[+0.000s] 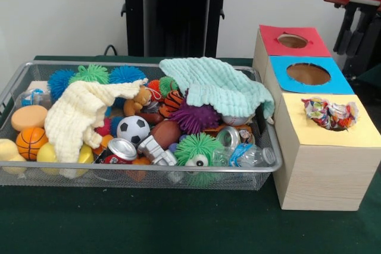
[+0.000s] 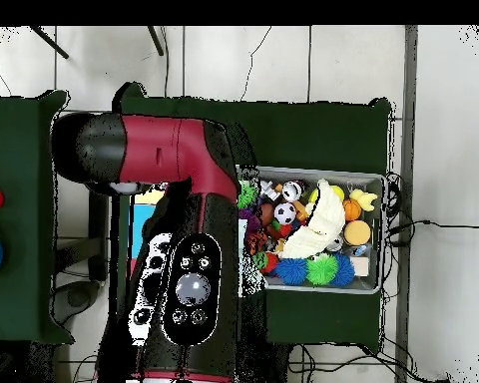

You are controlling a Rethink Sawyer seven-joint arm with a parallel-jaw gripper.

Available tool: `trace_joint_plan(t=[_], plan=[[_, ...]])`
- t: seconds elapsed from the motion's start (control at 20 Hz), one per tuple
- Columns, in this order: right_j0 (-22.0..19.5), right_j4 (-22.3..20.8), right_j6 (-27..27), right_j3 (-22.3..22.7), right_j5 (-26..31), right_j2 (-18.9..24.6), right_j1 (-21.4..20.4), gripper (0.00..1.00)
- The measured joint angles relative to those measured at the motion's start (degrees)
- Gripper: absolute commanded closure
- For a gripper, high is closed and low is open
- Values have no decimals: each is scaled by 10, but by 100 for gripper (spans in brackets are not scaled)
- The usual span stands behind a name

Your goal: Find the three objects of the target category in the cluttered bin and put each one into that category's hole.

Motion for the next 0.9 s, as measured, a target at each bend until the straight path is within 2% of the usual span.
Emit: trace_joint_plan(t=[0.4, 0.65, 0.9], plan=[[7, 0, 5, 0, -45, -25, 17, 100], [16, 0, 36, 2, -97, -43, 41, 100], [18, 0, 61, 2, -105, -52, 58, 100]])
